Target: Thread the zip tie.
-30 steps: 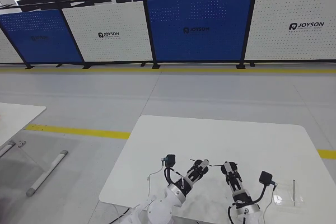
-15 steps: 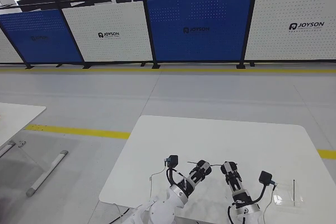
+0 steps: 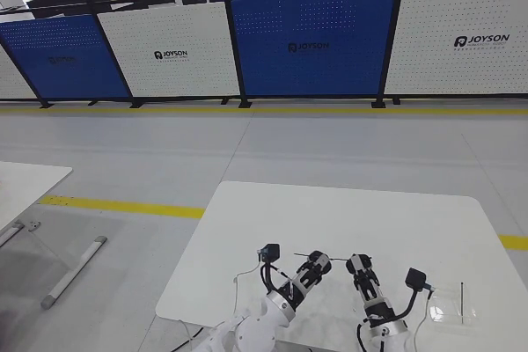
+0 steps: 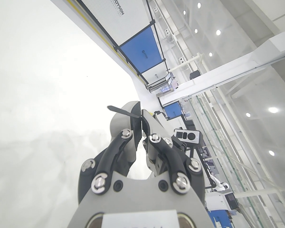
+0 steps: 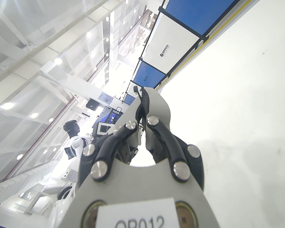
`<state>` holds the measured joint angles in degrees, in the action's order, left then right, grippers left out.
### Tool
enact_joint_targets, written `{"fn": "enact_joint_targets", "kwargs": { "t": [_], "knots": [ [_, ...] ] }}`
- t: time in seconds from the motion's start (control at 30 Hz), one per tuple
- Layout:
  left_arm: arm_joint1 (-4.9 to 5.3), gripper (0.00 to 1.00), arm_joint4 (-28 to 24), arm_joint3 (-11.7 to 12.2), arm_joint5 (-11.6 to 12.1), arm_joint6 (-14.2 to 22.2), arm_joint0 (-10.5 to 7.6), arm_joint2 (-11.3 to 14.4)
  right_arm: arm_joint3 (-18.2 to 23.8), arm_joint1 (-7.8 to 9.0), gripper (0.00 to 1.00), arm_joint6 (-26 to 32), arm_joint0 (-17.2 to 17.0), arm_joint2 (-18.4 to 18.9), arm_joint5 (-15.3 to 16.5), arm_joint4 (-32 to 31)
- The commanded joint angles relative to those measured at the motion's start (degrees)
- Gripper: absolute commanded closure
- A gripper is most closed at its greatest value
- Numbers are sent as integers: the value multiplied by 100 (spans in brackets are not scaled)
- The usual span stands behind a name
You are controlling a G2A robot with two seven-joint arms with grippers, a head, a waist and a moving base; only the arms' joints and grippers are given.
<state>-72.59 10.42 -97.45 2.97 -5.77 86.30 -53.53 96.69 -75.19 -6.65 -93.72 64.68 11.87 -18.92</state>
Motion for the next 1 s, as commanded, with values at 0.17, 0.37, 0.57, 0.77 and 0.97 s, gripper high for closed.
{"fn": "enact_joint_targets", "kwargs": {
  "t": [0.17,0.37,0.57,0.77,0.97],
  "knots": [
    [-4,100,422,-2,-61,-107,27,70,2,-16,100,92,32,-29,-129,-46],
    [-6,100,592,-15,-104,-74,46,98,6,-26,100,141,39,-35,-162,-88],
    [-11,100,635,-28,-120,-53,59,101,5,-32,100,191,33,-37,-186,-143],
    [-19,100,656,-31,-132,-45,63,99,-5,-33,100,288,29,-18,-137,-107],
    [-25,100,689,-28,-144,-28,62,100,-7,-36,100,350,30,-2,-141,-110]
  ]
}}
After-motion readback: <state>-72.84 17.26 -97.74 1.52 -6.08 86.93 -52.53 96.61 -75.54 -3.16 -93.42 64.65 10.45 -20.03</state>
